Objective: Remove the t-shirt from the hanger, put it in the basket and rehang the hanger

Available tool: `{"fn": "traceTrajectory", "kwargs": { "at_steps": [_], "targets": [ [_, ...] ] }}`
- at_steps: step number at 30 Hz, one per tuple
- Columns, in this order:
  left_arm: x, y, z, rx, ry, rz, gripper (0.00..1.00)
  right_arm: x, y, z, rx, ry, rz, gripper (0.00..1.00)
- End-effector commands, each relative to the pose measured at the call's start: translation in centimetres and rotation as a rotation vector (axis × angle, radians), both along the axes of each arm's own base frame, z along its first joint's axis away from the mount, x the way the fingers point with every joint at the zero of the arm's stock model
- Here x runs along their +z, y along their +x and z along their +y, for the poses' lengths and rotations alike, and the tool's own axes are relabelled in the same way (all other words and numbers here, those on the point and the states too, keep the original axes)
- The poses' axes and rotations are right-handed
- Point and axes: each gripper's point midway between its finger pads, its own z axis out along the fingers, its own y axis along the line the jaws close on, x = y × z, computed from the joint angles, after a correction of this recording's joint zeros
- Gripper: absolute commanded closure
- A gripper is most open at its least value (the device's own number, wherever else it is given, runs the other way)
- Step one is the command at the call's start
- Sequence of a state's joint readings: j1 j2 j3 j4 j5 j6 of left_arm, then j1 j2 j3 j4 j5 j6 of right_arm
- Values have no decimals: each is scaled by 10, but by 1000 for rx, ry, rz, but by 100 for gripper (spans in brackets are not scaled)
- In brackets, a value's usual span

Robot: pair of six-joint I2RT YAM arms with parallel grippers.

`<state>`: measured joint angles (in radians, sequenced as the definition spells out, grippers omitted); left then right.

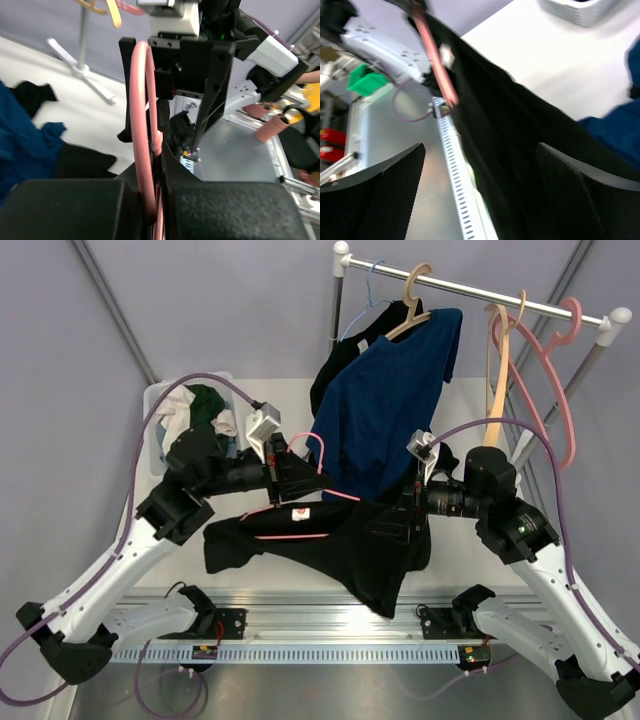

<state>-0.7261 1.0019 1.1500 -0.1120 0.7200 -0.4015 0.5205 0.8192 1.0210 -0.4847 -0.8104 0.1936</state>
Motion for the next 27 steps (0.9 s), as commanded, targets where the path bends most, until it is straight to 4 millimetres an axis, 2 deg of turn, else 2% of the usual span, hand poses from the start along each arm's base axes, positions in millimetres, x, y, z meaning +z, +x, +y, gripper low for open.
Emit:
{"fn": "traceTrajectory", "kwargs": {
  "at_steps": [1, 3, 6, 7, 8, 10, 12, 13, 14, 18, 21, 22, 23, 24, 25, 27],
  "targets": [
    [40, -5, 23, 92, -44, -123, 100, -9, 24, -11, -106, -91, -92, 0],
    [47, -8, 36, 146, -51, -145, 100, -22, 36, -13, -168, -121, -71, 1],
    [55, -18, 49, 170, -66, -164, 100, -34, 42, -9, -186, -77, -76, 0],
    [56, -20, 51, 167, -64, -164, 100, -44, 41, -8, -186, -75, -53, 2],
    [56, -22, 53, 169, -60, -154, 100, -40, 42, -6, -182, -53, -69, 5],
    [58, -26, 56, 168, -60, -154, 100, -46, 40, -3, -162, -40, -53, 7],
    [58, -28, 61, 182, -55, -157, 100, -40, 40, -1, -158, -10, -77, 12],
    [57, -28, 62, 188, -51, -158, 100, -43, 40, -1, -161, -3, -66, 16],
    [53, -26, 64, 202, -36, -159, 100, -39, 39, -1, -161, 13, -80, 28],
    [46, -21, 75, 270, -6, -175, 100, -40, 43, -2, -192, 21, -84, 47],
    [47, -21, 83, 305, 2, -201, 100, -38, 50, -4, -233, 16, -75, 49],
    [48, -23, 85, 304, 1, -205, 100, -34, 51, -3, -234, 23, -71, 46],
    [48, -25, 86, 301, 6, -206, 100, -33, 52, -2, -231, 24, -68, 36],
    [47, -26, 86, 297, 11, -204, 100, -30, 51, -1, -226, 31, -67, 23],
    [45, -26, 87, 300, 20, -200, 100, -25, 46, 2, -193, 47, -67, 1],
    [44, -26, 89, 308, 34, -205, 100, -21, 38, 7, -123, 55, -77, 0]
  ]
}}
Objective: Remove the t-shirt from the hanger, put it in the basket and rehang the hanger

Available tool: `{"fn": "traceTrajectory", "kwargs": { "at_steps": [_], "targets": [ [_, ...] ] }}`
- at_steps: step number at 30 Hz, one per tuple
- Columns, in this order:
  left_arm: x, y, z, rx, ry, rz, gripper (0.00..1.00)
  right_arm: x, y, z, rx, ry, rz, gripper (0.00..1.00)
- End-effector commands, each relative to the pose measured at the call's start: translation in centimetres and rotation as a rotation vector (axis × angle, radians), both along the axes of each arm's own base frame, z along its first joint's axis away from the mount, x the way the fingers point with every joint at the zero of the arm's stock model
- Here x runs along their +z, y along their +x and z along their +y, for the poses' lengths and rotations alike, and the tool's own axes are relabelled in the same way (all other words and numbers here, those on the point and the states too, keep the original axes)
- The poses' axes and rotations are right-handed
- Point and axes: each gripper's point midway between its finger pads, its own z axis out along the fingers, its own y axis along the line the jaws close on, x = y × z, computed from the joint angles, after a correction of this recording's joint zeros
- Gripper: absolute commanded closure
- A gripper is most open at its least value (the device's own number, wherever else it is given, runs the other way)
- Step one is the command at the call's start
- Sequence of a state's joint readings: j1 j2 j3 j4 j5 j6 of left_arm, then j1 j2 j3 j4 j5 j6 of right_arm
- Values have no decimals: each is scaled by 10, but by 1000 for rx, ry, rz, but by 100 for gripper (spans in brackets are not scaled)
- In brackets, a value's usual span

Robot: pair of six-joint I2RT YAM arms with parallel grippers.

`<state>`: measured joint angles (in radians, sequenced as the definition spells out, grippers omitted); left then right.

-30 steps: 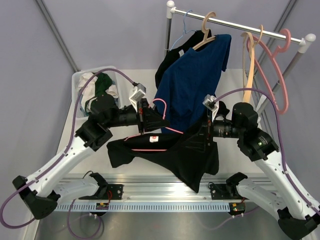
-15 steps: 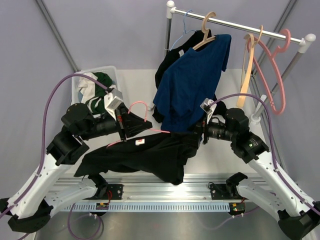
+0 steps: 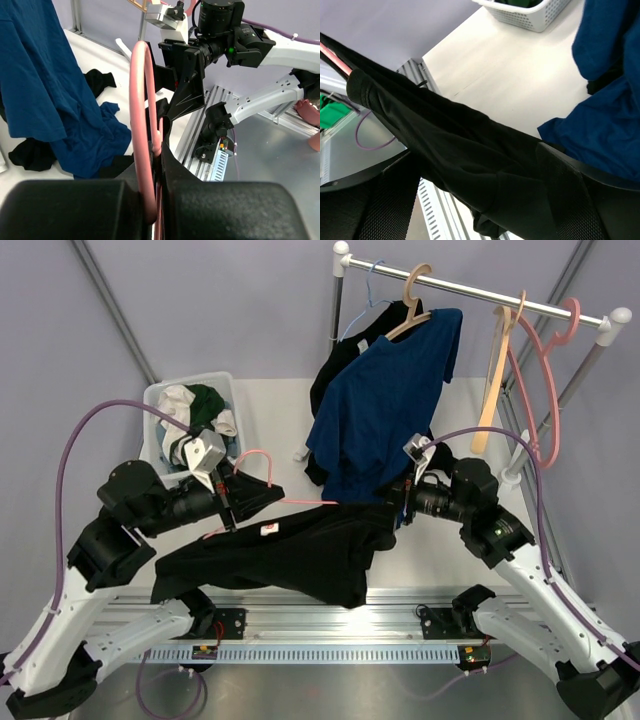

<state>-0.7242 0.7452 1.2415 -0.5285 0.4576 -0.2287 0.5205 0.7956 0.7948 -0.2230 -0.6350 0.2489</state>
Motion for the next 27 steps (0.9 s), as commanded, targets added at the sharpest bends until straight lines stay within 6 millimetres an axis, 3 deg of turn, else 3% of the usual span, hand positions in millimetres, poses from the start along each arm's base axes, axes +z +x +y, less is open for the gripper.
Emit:
{"fn": "traceTrajectory", "kwargs": {
  "at_steps": [1, 6, 9, 12, 15, 19, 23, 24, 27],
  "targets": [
    [28, -4, 13, 38, -36, -93, 100, 27, -14, 8, 114, 47, -58, 1],
    [35, -9, 21, 55, -46, -110, 100, 16, -22, 12, 198, 29, -56, 1],
    [39, -10, 25, 67, -43, -113, 100, 23, -25, 16, 234, 63, -99, 1],
    [33, -10, 26, 67, -19, -95, 100, 44, -21, 16, 215, 84, -144, 0],
    [29, -9, 29, 80, -6, -95, 100, 51, -27, 17, 259, 75, -144, 1],
    [37, -13, 33, 87, -26, -108, 100, 36, -27, 16, 268, 51, -134, 2],
    [53, -19, 37, 85, -58, -131, 100, 20, -22, 17, 250, 37, -114, 19],
    [59, -22, 40, 85, -71, -136, 100, 16, -18, 16, 228, 30, -113, 29],
    [64, -28, 40, 65, -86, -136, 100, 16, -10, 16, 186, 29, -119, 37]
  ]
}}
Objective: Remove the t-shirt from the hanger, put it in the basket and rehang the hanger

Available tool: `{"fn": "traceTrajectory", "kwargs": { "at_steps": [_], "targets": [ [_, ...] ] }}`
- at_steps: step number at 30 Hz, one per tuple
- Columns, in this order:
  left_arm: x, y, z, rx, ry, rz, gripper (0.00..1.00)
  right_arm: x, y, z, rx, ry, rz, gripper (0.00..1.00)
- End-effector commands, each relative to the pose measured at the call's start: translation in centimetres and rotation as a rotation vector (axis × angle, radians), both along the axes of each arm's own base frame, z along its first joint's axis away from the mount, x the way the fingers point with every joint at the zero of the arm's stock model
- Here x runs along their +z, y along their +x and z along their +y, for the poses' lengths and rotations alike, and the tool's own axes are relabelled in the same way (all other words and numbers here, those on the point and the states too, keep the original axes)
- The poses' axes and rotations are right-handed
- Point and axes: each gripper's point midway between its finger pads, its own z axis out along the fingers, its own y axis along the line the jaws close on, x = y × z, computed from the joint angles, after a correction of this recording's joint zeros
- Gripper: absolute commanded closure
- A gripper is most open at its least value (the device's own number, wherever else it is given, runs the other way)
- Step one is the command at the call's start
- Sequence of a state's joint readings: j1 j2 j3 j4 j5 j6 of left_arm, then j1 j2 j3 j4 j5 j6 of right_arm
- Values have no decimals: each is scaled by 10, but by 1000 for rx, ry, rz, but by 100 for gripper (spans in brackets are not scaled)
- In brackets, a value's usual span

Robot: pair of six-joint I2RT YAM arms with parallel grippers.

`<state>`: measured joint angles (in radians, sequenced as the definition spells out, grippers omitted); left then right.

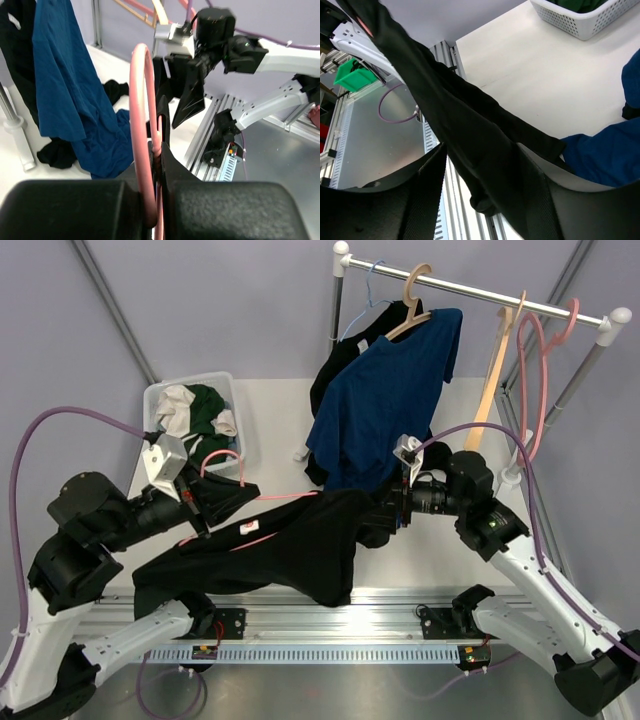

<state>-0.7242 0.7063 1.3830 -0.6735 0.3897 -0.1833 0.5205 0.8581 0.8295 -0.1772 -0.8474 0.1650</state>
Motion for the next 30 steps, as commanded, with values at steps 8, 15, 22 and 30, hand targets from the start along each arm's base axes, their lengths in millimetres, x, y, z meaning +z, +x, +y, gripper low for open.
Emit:
{"fn": "traceTrajectory", "kwargs": {
  "at_steps": [8, 15, 22, 30],
  "targets": [
    [35, -15, 25, 55, -80, -77, 100, -4, 41, -6, -213, -6, -13, 76],
    [42, -23, 49, 129, -122, -124, 100, -3, 96, -17, -521, 2, 125, 100],
    [45, -31, 58, 141, -146, -146, 100, 16, 118, -12, -607, 94, 208, 100],
    [68, -48, 79, 163, -194, -229, 100, 23, 153, -25, -781, 110, 260, 100]
  ]
}}
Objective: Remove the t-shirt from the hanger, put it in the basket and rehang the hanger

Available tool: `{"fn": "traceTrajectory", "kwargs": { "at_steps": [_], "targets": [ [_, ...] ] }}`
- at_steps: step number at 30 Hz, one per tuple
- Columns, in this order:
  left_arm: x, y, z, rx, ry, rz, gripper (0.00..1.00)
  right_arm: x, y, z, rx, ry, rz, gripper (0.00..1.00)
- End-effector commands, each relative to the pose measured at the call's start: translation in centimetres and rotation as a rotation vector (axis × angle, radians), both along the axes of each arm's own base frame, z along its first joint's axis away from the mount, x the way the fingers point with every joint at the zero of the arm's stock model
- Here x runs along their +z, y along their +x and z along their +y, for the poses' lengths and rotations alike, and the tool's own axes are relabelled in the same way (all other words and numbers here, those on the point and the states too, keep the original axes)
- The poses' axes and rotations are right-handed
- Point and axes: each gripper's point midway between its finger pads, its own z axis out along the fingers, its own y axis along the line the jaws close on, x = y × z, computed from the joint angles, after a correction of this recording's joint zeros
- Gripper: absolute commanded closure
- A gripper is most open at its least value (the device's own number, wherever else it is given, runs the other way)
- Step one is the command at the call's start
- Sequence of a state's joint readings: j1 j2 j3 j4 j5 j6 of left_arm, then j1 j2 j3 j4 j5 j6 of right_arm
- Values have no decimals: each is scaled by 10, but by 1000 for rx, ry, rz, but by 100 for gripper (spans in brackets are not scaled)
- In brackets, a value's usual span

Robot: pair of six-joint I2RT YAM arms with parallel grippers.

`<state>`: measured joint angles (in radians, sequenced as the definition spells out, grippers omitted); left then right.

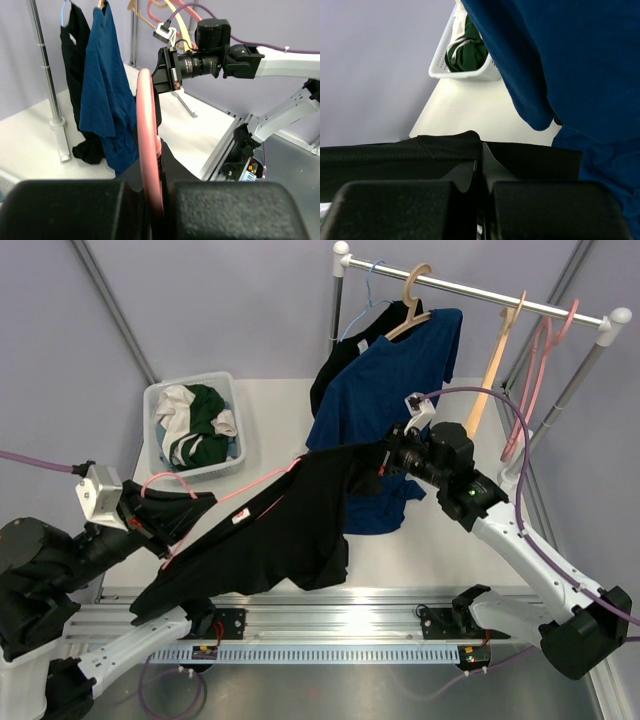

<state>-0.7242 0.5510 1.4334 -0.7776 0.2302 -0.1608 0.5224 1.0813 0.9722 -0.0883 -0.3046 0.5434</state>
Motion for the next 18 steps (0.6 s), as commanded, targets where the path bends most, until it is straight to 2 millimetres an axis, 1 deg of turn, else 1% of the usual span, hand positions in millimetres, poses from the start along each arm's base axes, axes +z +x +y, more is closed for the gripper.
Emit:
{"fn": "traceTrajectory", "kwargs": {
  "at_steps": [1, 3, 4, 5, 7, 8, 10, 11, 12, 14, 15, 18],
  "targets": [
    [49, -26, 22, -7, -119, -151, 100, 18, 34, -24, -202, 7, -18, 100],
    [46, -31, 19, -36, -113, -152, 100, 21, 36, -20, -190, 12, -20, 100],
    [42, -31, 16, -48, -104, -146, 100, 28, 36, -19, -182, 22, -25, 100],
    [40, -34, 13, -73, -97, -147, 100, 26, 37, -17, -177, 16, -17, 100],
    [36, -35, 11, -88, -89, -144, 100, 29, 38, -16, -176, 23, -11, 100],
    [35, -36, 12, -88, -90, -148, 100, 30, 39, -17, -179, 33, -8, 100],
    [38, -37, 16, -75, -104, -162, 100, 31, 39, -16, -157, 106, 21, 100],
    [42, -42, 17, -88, -109, -178, 100, 28, 45, -22, -174, 126, 39, 100],
    [45, -45, 19, -91, -116, -186, 100, 26, 48, -25, -185, 150, 65, 100],
    [53, -53, 23, -105, -133, -203, 100, 19, 53, -28, -186, 159, 95, 100],
    [56, -56, 24, -108, -143, -205, 100, 16, 55, -26, -178, 156, 105, 100],
    [64, -61, 31, -102, -161, -226, 100, 12, 56, -25, -176, 156, 119, 100]
  ]
}}
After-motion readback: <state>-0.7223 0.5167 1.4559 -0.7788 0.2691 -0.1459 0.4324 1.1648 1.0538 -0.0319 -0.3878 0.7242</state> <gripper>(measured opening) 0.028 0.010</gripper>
